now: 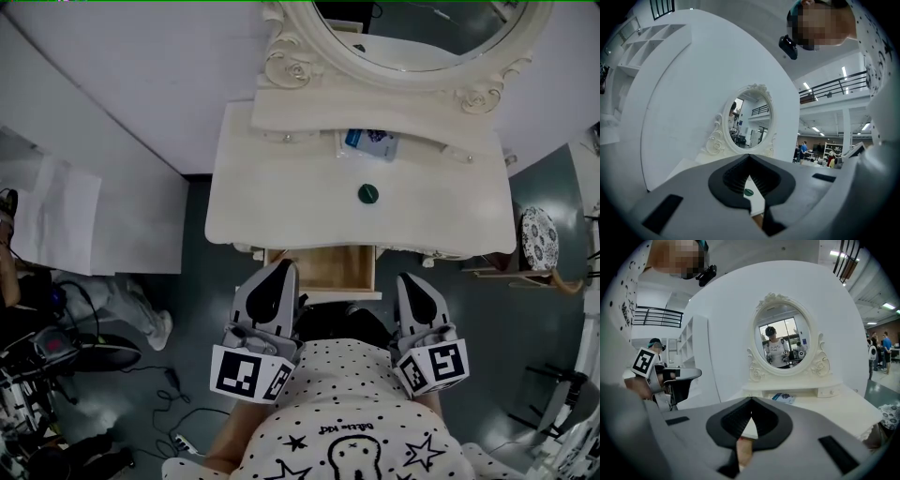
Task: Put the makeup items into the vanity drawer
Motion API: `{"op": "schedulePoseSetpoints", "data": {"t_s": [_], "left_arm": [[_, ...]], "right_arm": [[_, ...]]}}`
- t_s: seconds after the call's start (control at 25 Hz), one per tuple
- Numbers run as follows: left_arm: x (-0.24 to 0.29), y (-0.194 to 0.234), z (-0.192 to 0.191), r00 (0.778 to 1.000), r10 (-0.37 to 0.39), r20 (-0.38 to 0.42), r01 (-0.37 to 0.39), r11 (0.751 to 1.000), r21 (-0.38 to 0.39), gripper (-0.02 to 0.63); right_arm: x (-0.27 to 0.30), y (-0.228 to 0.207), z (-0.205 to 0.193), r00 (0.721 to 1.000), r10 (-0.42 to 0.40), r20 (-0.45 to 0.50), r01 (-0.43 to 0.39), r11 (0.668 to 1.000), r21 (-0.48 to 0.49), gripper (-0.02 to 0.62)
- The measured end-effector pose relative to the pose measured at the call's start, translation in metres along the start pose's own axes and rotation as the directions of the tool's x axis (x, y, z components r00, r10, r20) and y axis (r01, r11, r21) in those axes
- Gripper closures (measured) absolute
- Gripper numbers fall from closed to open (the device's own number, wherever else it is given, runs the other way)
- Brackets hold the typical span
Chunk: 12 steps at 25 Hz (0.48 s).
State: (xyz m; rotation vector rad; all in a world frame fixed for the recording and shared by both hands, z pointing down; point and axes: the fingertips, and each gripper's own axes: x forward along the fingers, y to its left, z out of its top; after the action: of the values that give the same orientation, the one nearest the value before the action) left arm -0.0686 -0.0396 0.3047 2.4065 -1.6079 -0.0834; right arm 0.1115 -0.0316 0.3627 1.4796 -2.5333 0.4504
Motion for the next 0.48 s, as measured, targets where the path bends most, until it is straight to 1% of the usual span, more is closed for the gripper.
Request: {"op": "schedulePoseSetpoints", "data": {"t_s": [0.28, 0.48], "left_arm": [[0.002, 0.008, -0.001, 0.999, -0.037, -0.008, 0.037, 0.999, -0.016, 0.611], [0.003, 0.008, 0.001, 0.999, -0.047, 0.001, 0.047, 0.999, -0.021, 0.611]], "right_arm": [[0.012, 0.012, -0.007, 1.0, -0.01, -0.027, 0.011, 1.0, 0.008, 0.588], [0.021, 0.019, -0.008, 0.999, 0.005, -0.033, -0.005, 1.0, 0.007, 0.588]]}}
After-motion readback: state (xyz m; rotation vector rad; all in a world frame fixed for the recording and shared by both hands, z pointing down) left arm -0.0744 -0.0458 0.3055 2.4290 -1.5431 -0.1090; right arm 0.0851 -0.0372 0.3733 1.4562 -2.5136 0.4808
